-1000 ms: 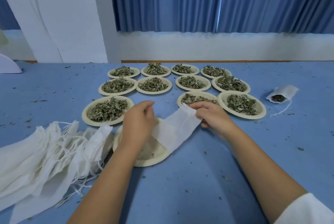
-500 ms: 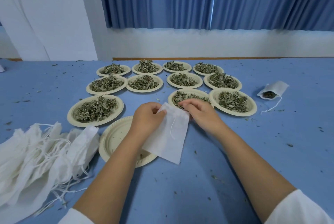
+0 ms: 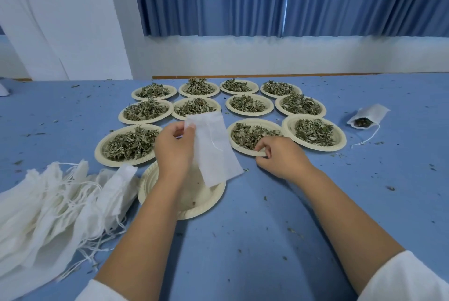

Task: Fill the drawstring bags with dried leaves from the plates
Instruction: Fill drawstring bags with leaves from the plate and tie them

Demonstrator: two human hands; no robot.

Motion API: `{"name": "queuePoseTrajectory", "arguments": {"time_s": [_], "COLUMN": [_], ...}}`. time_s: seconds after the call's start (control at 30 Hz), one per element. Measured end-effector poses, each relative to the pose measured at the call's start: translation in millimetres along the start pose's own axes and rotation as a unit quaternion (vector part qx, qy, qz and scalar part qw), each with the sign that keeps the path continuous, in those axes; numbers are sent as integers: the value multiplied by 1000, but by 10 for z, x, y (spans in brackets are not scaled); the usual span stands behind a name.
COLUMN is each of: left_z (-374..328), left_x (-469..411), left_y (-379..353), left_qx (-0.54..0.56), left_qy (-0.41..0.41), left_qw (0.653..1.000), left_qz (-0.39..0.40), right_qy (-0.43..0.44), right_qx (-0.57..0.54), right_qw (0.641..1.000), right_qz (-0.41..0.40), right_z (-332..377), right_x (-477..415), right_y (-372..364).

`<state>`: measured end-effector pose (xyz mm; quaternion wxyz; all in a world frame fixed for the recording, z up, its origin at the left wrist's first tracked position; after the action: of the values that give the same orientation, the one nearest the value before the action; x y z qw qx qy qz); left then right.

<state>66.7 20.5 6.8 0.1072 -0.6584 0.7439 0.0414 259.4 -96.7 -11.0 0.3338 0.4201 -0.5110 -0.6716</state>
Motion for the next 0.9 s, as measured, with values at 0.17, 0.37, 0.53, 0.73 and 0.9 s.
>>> {"name": "queuePoseTrajectory", "arguments": {"time_s": [0.17,0.37,0.53,0.73,0.9], "left_z": [-57,-85,-54,-23,-12], "left_x": [-22,32,119,249,275], "left_y": [72,41,-64,-201,-226], "left_qx": [52,143,107,33,9], "left_qy": [-44,-72,-109,-145,-143], "left_qw": [994,982,988,987,986], "left_qz": [-83,-101,-33,61,83], "right_qy": [42,92,130,138,134], "right_qx": [-20,-99,-139,-125,-141], "right_qw": [998,984,966,955,949], "right_qz": [44,120,176,232,248], "right_z": [45,29,91,135,140], "right_x": [195,323,389,460,515], "right_y": [140,239,282,382,453]}}
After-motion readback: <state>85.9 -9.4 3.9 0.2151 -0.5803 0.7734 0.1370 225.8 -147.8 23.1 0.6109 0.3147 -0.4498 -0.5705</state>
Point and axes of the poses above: each hand's wrist, its own x-axis away from the middle knuckle, its own y-axis out of the back of the hand, z = x × y, the point moved 1 cm from there along -x, towards the middle knuckle, and after that the axes turned 14 degrees about x, right-handed, at the moved point
